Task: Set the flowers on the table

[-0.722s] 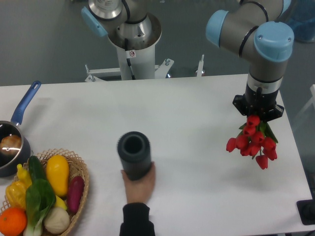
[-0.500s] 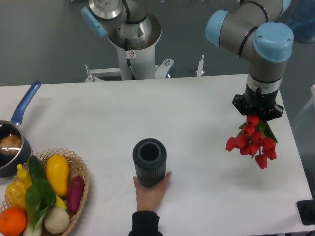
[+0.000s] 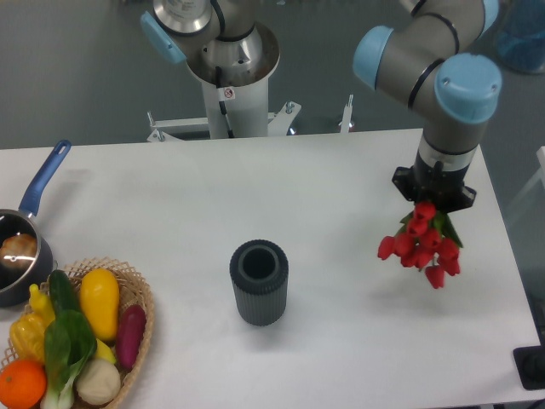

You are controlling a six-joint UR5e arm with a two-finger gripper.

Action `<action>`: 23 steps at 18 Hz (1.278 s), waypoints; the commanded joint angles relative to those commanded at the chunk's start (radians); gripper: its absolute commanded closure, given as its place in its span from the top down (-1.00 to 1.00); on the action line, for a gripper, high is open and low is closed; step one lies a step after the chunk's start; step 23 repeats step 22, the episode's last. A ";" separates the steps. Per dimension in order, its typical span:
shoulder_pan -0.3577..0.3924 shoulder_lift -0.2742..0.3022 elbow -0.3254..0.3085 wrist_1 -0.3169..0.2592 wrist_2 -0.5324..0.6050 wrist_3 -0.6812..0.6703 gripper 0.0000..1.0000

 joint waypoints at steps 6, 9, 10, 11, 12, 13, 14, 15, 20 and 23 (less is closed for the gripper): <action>0.000 0.002 -0.080 0.008 0.069 0.002 0.90; 0.000 0.006 -0.074 0.021 0.068 0.003 1.00; -0.002 0.006 -0.066 0.029 0.068 0.008 1.00; -0.002 0.006 -0.057 0.047 0.068 0.008 1.00; -0.002 0.006 -0.055 0.067 0.069 0.002 1.00; 0.000 0.009 -0.051 0.078 0.069 0.000 1.00; 0.006 0.014 -0.049 0.081 0.052 -0.003 1.00; 0.017 0.020 -0.051 0.086 0.033 -0.005 1.00; 0.060 0.029 -0.046 0.113 0.003 0.006 1.00; 0.060 0.029 -0.043 0.120 0.003 0.008 1.00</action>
